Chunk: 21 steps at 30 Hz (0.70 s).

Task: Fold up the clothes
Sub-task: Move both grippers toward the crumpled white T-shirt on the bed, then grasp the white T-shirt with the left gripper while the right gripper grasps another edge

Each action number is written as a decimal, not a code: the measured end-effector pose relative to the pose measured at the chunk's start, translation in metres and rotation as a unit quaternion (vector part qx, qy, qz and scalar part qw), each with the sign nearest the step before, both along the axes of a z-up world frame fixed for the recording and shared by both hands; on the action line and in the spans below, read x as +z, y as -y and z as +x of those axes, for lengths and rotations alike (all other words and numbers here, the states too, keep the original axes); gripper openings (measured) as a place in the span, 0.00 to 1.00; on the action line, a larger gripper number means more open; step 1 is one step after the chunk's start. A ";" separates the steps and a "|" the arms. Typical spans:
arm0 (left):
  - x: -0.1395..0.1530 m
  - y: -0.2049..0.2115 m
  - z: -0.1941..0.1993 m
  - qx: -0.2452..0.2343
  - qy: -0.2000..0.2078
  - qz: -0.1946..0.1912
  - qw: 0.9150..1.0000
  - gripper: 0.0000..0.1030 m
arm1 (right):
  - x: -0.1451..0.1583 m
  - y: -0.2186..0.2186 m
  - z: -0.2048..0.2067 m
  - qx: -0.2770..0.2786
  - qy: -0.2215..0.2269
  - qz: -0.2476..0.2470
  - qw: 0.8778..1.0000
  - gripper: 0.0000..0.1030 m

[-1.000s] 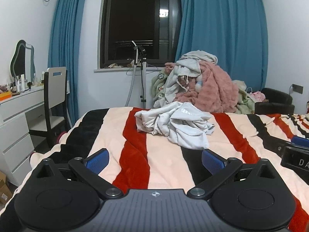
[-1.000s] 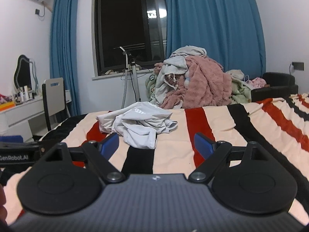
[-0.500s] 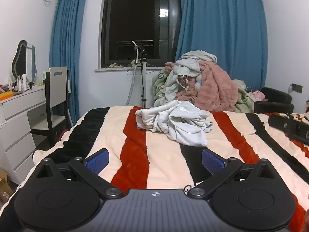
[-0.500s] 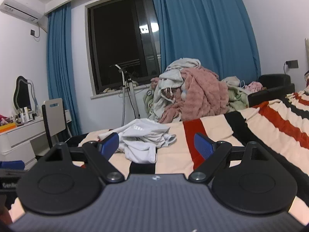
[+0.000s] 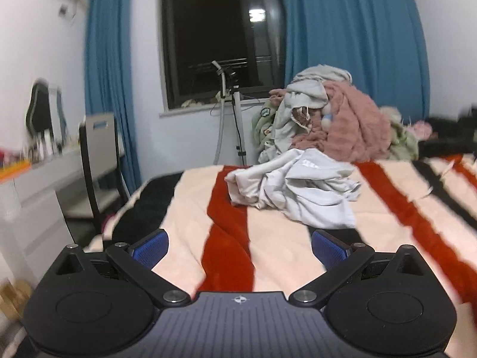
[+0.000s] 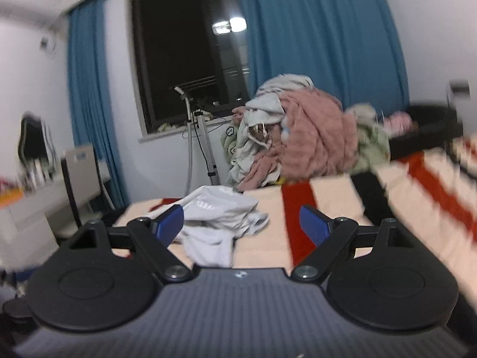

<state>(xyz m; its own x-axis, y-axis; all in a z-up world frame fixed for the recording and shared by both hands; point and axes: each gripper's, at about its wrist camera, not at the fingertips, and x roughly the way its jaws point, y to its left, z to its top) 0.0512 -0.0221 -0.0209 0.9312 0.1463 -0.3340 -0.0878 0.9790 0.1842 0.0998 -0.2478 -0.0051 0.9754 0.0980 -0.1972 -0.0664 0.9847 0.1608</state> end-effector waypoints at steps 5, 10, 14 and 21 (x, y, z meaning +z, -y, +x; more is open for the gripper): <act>-0.012 0.006 0.061 -0.020 -0.034 0.005 0.999 1.00 | 0.013 0.019 0.011 0.005 0.009 0.014 1.000 0.84; -0.028 0.013 0.136 -0.022 -0.042 0.015 0.999 1.00 | -0.010 0.031 0.022 0.010 -0.011 0.049 0.999 0.84; -0.036 0.023 0.201 -0.023 -0.048 -0.001 0.999 0.98 | -0.039 0.028 0.037 -0.006 -0.022 0.046 0.999 0.84; -0.064 0.056 0.293 -0.052 -0.072 0.025 0.996 0.83 | -0.083 0.036 0.089 -0.033 -0.042 0.043 0.998 0.84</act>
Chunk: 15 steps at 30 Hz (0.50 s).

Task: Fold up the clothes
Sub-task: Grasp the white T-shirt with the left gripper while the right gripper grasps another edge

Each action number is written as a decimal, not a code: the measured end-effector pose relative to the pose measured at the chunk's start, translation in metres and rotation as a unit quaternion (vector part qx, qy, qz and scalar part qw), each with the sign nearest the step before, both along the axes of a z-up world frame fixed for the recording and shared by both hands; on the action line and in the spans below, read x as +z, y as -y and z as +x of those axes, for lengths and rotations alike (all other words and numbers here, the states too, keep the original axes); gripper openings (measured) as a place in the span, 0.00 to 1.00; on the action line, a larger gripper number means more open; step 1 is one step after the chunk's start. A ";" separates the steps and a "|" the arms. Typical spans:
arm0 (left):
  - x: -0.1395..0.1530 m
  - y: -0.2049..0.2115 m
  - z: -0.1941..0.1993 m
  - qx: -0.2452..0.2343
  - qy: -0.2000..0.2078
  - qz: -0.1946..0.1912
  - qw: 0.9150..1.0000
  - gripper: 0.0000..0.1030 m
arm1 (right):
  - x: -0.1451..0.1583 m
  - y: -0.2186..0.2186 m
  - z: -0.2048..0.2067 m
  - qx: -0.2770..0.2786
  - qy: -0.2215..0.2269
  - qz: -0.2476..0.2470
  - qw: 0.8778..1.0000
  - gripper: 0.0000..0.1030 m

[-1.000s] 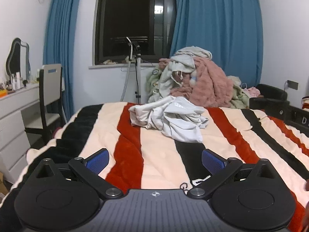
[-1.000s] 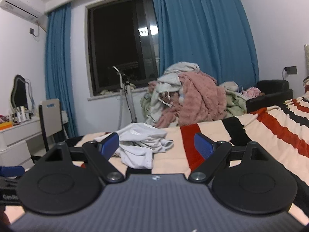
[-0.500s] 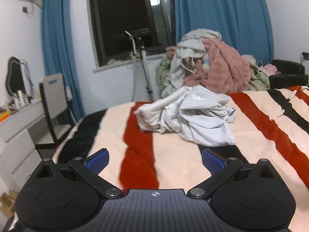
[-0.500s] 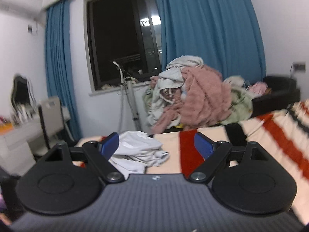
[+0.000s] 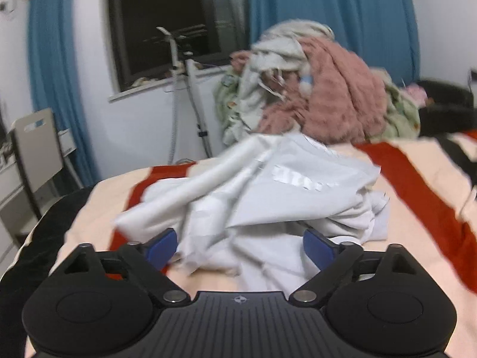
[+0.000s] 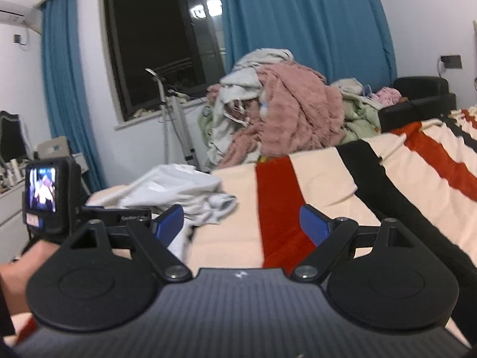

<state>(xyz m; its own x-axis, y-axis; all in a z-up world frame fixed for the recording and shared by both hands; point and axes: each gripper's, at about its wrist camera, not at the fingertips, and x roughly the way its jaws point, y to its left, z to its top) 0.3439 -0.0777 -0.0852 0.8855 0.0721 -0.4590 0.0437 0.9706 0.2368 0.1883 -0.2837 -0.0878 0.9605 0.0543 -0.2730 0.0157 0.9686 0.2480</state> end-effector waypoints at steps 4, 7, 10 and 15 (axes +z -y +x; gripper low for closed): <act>-0.017 0.012 0.021 0.016 0.020 0.031 0.999 0.38 | -0.027 0.015 0.026 -0.021 -0.027 0.036 0.999 0.84; -0.006 0.008 0.019 0.027 0.033 -0.011 0.999 0.06 | -0.043 0.022 0.037 -0.036 -0.042 0.053 0.997 0.84; 0.020 -0.002 -0.003 0.010 0.048 -0.045 0.998 0.05 | -0.046 0.024 0.038 -0.040 -0.035 0.057 0.997 0.84; 0.078 -0.026 -0.077 -0.052 0.076 -0.088 0.992 0.05 | -0.037 0.017 0.025 -0.039 0.003 0.045 0.998 0.84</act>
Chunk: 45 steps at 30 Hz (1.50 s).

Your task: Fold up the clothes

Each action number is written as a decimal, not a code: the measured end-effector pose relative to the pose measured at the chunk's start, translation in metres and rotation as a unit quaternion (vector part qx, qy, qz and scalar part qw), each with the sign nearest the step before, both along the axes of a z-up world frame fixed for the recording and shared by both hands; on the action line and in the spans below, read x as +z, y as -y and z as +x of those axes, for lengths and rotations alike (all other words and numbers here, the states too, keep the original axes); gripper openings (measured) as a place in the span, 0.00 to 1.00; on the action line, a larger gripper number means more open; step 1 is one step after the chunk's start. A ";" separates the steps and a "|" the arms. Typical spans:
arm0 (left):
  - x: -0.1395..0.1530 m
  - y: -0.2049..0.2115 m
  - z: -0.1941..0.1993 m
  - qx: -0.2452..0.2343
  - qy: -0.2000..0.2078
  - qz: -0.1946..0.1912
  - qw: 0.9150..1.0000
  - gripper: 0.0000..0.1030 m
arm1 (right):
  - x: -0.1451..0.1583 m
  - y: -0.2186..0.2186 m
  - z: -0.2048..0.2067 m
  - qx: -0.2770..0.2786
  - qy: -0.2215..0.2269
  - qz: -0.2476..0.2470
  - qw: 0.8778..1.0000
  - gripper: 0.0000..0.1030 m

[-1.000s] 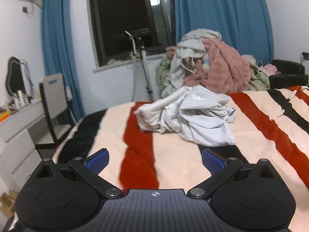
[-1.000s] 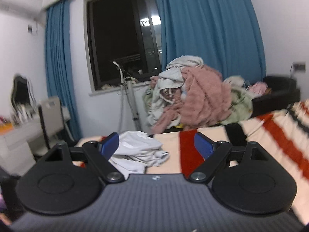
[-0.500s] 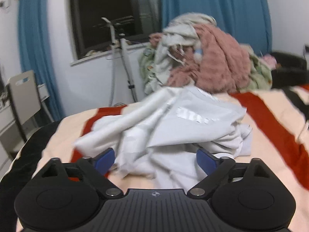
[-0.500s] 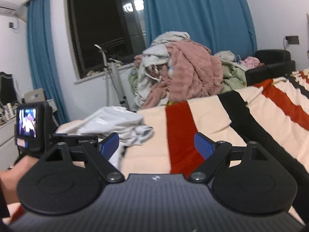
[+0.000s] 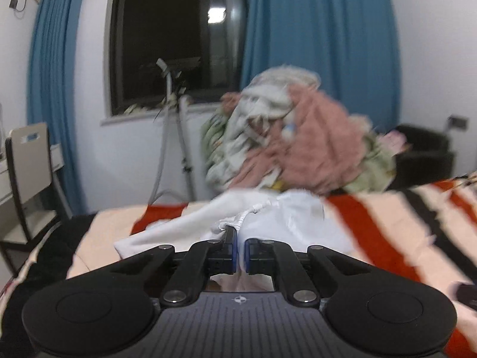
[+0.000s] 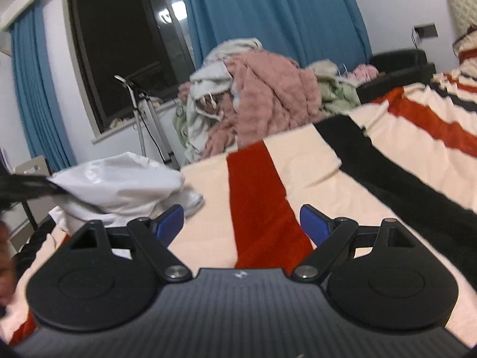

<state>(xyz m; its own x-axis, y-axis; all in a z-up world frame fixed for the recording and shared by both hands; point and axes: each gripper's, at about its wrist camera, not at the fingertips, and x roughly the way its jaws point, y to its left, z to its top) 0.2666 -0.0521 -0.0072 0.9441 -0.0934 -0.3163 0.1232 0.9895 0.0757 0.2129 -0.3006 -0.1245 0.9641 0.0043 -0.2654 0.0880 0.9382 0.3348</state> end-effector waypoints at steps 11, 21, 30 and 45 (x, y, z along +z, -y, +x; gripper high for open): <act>0.050 -0.069 -0.150 -0.071 0.001 -0.030 0.997 0.05 | 0.054 -0.064 -0.075 0.137 0.042 -0.061 0.988 0.84; -0.003 -0.148 -0.142 -0.049 -0.058 -0.069 0.995 0.06 | 0.051 -0.160 -0.131 0.328 0.008 -0.127 0.936 0.50; -0.041 -0.195 -0.103 -0.027 -0.104 -0.154 0.982 0.08 | 0.003 -0.230 -0.109 0.382 -0.013 -0.246 0.891 0.50; -0.053 -0.183 -0.092 -0.077 -0.133 -0.161 0.975 0.38 | 0.054 -0.169 -0.098 0.226 0.074 -0.146 0.960 0.08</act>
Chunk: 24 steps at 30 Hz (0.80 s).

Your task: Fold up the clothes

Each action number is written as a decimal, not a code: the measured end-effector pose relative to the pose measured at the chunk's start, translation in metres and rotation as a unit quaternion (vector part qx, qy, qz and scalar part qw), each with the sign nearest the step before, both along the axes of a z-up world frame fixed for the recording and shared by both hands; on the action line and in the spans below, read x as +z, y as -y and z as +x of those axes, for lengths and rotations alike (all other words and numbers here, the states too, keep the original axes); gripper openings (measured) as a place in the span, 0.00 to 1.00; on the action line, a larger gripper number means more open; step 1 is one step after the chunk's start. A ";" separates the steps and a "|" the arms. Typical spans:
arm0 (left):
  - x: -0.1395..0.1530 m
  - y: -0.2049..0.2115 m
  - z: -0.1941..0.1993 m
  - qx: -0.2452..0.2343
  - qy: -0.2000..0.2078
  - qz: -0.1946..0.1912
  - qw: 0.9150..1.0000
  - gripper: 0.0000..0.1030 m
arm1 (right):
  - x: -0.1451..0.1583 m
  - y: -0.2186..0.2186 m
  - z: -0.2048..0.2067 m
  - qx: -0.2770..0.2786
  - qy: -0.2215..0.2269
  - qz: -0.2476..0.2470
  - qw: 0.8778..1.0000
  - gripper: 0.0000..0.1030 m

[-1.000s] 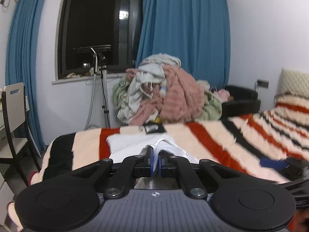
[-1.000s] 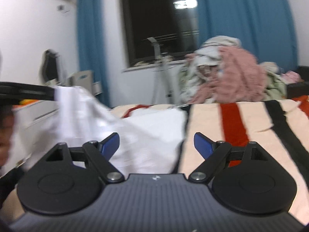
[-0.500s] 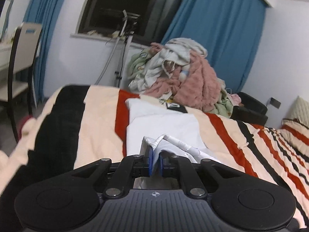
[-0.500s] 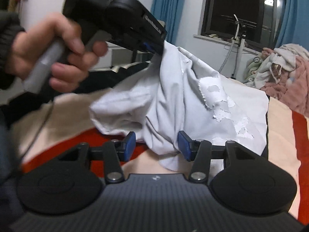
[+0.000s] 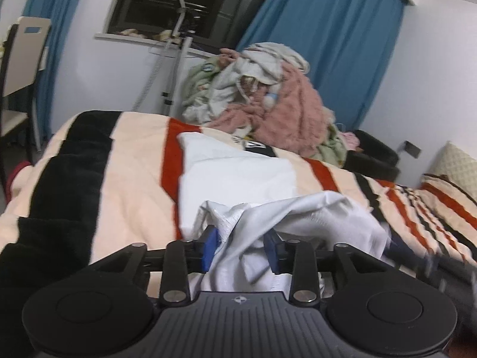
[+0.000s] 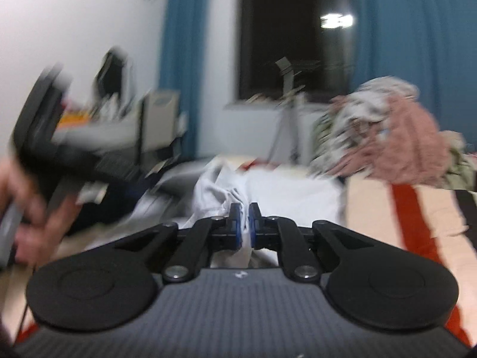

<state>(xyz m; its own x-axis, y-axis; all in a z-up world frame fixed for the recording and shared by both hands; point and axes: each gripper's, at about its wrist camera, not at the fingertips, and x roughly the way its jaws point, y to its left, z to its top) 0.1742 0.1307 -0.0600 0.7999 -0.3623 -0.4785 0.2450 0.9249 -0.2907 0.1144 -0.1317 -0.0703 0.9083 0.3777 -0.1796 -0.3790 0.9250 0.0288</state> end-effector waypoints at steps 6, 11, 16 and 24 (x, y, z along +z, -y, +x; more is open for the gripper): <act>0.006 0.030 -0.019 -0.046 0.012 0.039 0.998 0.43 | 0.016 0.068 0.027 -0.103 -0.018 0.082 0.991 0.03; 0.006 0.050 -0.035 -0.065 0.020 0.097 0.993 0.44 | 0.004 0.108 0.038 -0.146 -0.064 0.144 0.977 0.03; 0.014 0.052 -0.053 -0.059 0.006 0.121 0.991 0.44 | -0.003 0.099 0.033 -0.118 -0.073 0.160 0.977 0.06; 0.015 0.053 -0.101 -0.068 -0.051 0.128 0.988 0.53 | 0.011 0.062 -0.005 -0.021 -0.050 0.133 0.990 0.74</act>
<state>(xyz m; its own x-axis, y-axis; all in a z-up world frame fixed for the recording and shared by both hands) 0.0729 0.0776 -0.0448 0.6957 -0.3199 -0.6432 0.3536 0.9319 -0.0810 0.1097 -0.1938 -0.0591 0.9072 0.3856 -0.1682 -0.3233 0.8948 0.3078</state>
